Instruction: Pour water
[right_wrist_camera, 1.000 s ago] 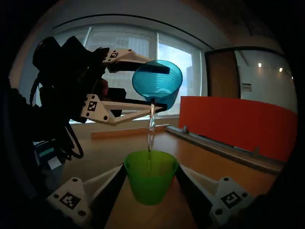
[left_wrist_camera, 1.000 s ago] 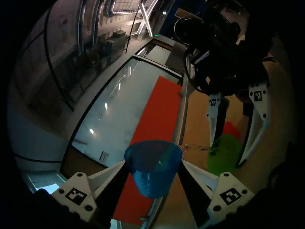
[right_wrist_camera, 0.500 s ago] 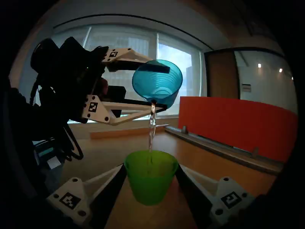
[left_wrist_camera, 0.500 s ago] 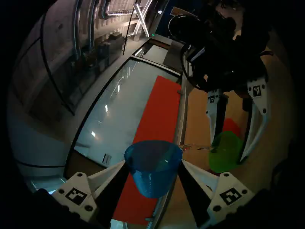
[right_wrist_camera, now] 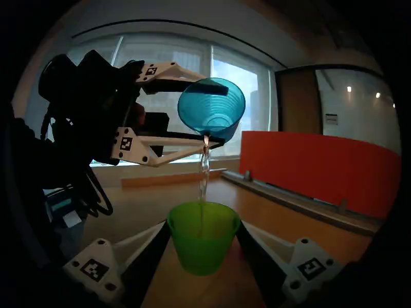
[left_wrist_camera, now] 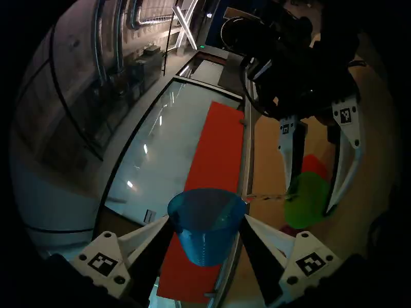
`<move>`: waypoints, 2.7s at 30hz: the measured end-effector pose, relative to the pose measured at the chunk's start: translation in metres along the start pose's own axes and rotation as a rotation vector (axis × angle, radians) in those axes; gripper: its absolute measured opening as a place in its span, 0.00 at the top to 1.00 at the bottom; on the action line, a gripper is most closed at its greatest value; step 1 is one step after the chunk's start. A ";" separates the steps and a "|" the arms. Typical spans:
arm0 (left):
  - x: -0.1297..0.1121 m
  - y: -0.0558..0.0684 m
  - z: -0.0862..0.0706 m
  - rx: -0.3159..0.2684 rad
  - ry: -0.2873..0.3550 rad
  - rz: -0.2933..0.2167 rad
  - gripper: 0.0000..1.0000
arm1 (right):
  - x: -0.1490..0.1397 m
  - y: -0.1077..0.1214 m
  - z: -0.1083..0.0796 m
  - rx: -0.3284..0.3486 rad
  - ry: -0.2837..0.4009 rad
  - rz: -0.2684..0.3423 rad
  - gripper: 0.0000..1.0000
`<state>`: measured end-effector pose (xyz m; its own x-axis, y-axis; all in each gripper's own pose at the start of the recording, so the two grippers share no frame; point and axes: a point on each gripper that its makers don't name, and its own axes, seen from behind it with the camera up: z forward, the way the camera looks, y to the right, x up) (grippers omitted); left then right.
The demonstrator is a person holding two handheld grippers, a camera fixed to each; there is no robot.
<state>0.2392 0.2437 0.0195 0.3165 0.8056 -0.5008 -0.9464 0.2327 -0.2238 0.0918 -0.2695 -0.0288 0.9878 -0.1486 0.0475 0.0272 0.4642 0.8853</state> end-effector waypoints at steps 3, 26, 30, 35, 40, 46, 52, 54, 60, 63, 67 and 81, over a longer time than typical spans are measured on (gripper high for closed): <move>0.001 0.000 0.000 0.006 -0.001 0.016 0.16 | 0.000 0.000 0.000 0.000 0.001 -0.002 0.08; 0.006 -0.006 -0.001 0.031 -0.005 0.112 0.16 | 0.002 0.002 -0.001 -0.006 0.006 -0.005 0.08; 0.007 -0.006 0.000 0.033 -0.005 0.130 0.16 | 0.003 0.003 -0.001 -0.007 0.008 -0.004 0.08; 0.007 -0.007 0.002 0.038 -0.008 0.158 0.16 | 0.002 0.003 0.000 -0.008 0.008 -0.005 0.08; 0.009 -0.007 0.004 0.039 -0.009 0.185 0.16 | 0.001 0.004 -0.001 -0.008 0.010 -0.004 0.08; 0.014 -0.009 0.005 0.043 0.000 0.203 0.16 | 0.002 0.004 -0.001 -0.010 0.011 -0.003 0.08; 0.015 -0.012 0.006 0.052 0.000 0.235 0.16 | 0.003 0.004 -0.002 -0.011 0.012 -0.005 0.08; 0.014 -0.012 0.006 0.055 0.000 0.243 0.16 | 0.004 0.004 -0.002 -0.011 0.012 -0.007 0.08; 0.018 -0.005 0.006 0.061 0.005 0.265 0.16 | 0.003 0.003 -0.003 -0.011 0.011 -0.009 0.09; 0.020 -0.006 0.005 0.066 0.007 0.284 0.16 | 0.004 0.003 -0.002 -0.012 0.014 -0.009 0.08; 0.020 -0.007 0.005 0.070 0.006 0.312 0.16 | 0.004 0.004 -0.003 -0.014 0.015 -0.009 0.08; 0.018 -0.005 0.004 0.080 0.001 0.359 0.16 | 0.004 0.005 -0.004 -0.016 0.018 -0.005 0.09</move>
<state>0.2495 0.2592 0.0152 -0.0363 0.8434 -0.5360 -0.9992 -0.0223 0.0326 0.0962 -0.2646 -0.0259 0.9902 -0.1351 0.0346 0.0344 0.4770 0.8782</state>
